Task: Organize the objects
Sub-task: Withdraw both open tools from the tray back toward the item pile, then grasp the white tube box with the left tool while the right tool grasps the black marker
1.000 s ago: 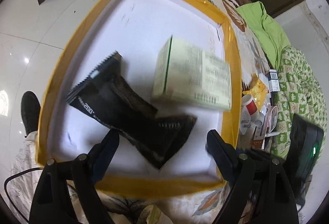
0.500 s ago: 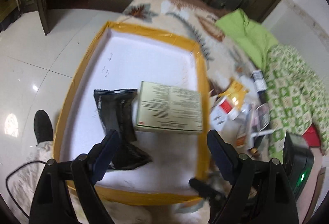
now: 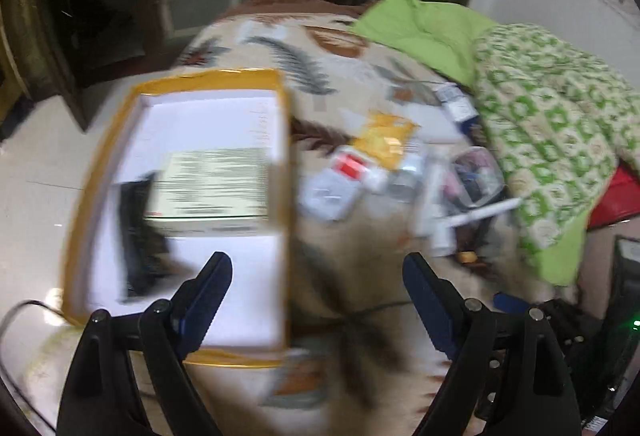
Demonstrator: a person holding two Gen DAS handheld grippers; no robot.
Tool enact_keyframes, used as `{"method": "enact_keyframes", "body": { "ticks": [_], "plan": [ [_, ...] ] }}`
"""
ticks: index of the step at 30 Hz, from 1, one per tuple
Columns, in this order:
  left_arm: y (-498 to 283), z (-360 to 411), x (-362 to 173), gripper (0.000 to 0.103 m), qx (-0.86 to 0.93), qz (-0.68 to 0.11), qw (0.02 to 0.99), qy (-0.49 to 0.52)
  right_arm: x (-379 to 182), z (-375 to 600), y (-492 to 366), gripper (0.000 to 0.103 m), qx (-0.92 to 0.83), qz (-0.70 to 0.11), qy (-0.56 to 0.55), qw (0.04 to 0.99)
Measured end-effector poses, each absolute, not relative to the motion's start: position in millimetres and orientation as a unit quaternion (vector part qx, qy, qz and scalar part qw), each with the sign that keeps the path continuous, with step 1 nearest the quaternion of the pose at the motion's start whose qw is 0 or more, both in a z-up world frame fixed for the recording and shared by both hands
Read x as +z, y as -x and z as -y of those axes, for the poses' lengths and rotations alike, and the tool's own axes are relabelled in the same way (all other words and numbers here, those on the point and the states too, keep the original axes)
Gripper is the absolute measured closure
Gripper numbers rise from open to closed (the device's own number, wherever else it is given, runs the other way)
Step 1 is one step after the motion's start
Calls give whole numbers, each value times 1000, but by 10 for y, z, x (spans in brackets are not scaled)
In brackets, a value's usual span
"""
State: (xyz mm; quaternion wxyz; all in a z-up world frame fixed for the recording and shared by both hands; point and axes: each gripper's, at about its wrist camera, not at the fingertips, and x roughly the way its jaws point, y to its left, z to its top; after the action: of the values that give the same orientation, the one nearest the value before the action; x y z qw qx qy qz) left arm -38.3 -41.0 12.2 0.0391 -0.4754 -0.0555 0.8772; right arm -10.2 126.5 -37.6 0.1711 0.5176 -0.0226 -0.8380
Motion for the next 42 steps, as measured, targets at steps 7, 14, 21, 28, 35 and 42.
{"method": "enact_keyframes", "body": {
  "ticks": [7, 14, 21, 28, 35, 42],
  "plan": [
    [434, -99, 32, 16, 890, 43, 94, 443, -490, -1842, 23, 31, -830, 90, -523, 169],
    [374, 98, -135, 16, 894, 60, 71, 439, -491, -2030, 55, 31, -839, 108, -510, 155],
    [337, 139, -82, 16, 899, 61, 72, 427, -512, -2052, 108, 31, -839, 112, -507, 164],
    [355, 112, -135, 17, 889, 72, 96, 442, -562, -2105, 176, 31, -834, 131, -508, 169],
    [351, 52, -151, 32, 884, 68, 111, 449, -655, -2178, 503, 45, -822, 189, -519, 139],
    [409, 49, -138, 41, 882, 73, 107, 452, -752, -2152, 938, 55, -812, 203, -542, 77]
  ]
}}
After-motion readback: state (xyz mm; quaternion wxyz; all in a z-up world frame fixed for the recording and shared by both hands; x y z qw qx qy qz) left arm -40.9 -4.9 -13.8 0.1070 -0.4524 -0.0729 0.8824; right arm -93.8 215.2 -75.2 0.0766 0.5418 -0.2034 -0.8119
